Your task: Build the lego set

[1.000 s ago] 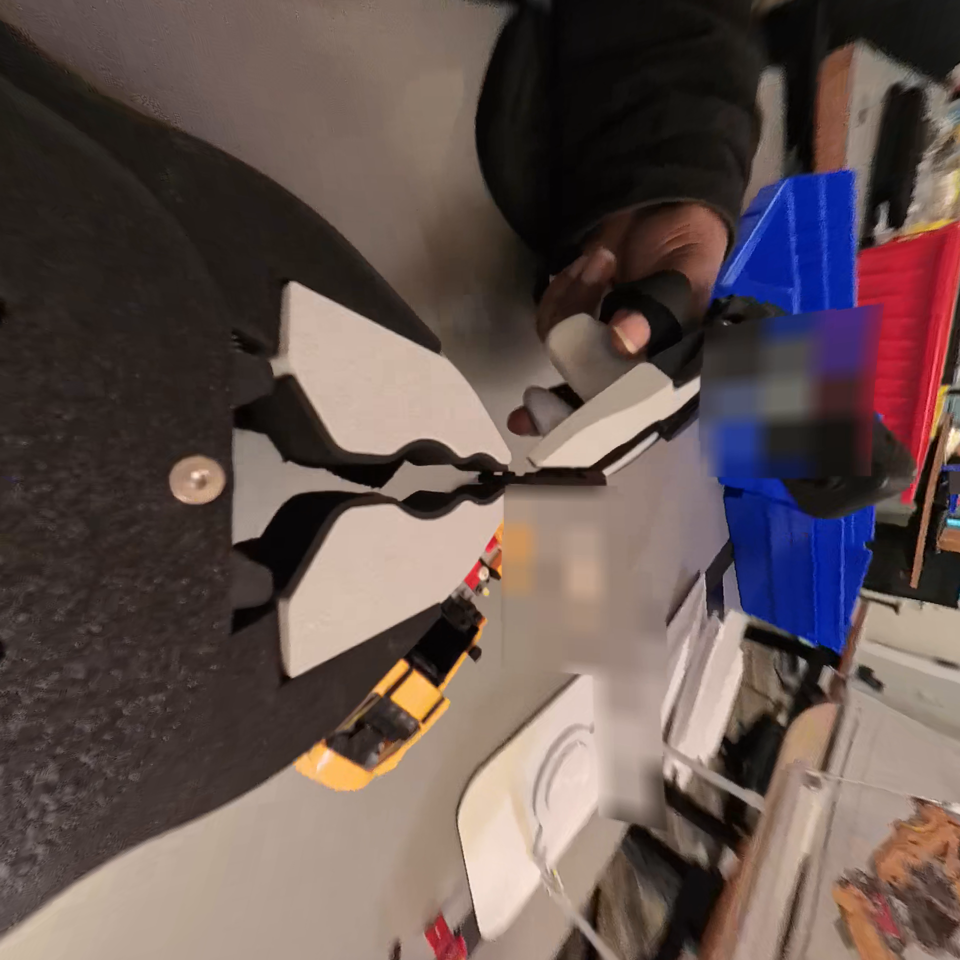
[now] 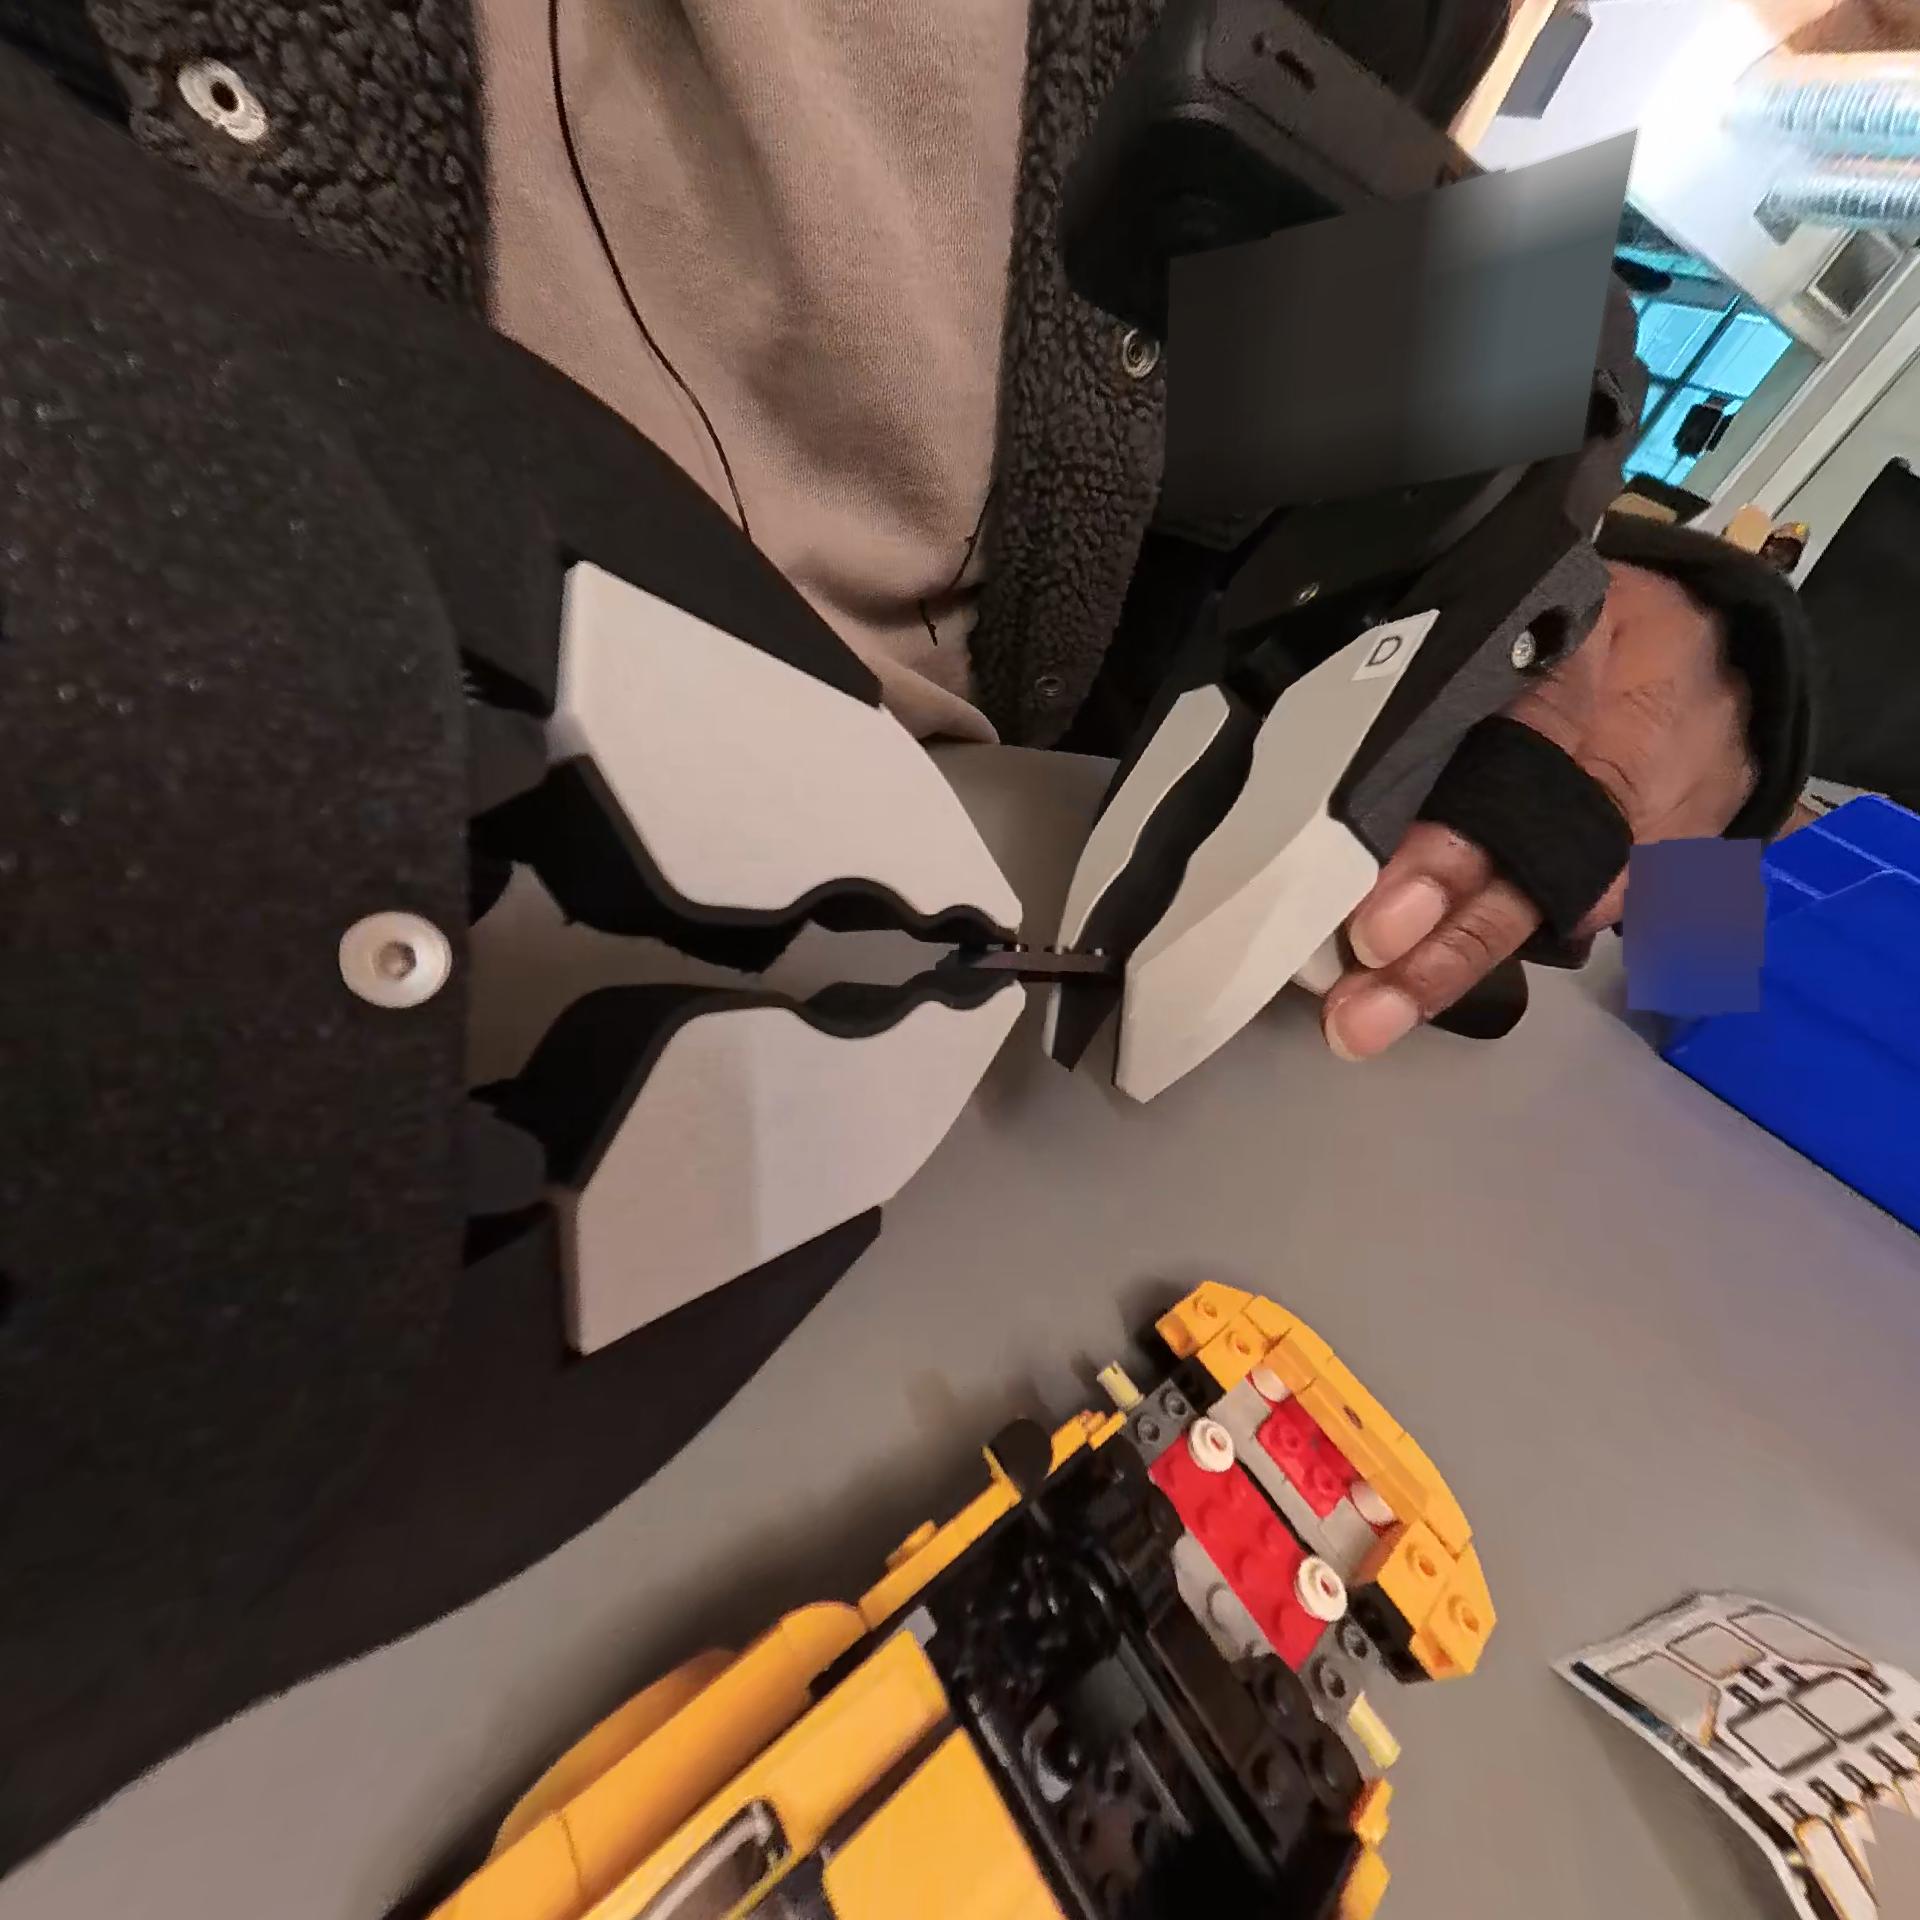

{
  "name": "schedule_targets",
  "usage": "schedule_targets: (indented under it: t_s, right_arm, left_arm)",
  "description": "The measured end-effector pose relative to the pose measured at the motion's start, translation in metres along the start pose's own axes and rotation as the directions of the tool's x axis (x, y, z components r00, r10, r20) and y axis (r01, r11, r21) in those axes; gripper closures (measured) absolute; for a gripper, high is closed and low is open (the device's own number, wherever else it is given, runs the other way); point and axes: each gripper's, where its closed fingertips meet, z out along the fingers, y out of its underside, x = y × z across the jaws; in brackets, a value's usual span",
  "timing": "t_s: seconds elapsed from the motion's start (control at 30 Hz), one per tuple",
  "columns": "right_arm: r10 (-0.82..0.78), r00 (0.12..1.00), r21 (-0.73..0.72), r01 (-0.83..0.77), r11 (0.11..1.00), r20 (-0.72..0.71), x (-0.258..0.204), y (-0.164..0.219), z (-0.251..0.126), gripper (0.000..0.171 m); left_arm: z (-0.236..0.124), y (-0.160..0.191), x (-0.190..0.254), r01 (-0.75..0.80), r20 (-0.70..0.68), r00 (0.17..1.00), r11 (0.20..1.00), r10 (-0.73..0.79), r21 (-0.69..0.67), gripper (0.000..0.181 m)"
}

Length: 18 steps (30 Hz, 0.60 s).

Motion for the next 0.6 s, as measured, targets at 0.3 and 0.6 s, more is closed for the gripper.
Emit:
schedule_targets:
  t_s: [0.3,0.6]
  right_arm:
    - [0.017,1.000,-0.001,-0.017,1.000,0.017,0.002,0.004,-0.003,0.167]
    - [-0.056,0.998,0.125,0.054,0.991,0.011,0.003,-0.013,-0.018,0.166]
  left_arm:
    - [0.007,-0.004,0.003,-0.022,-0.026,0.999,1.000,0.022,0.000,0.164]
    - [0.004,-0.002,-0.011,0.103,0.024,0.994,0.994,-0.103,0.034,0.164]
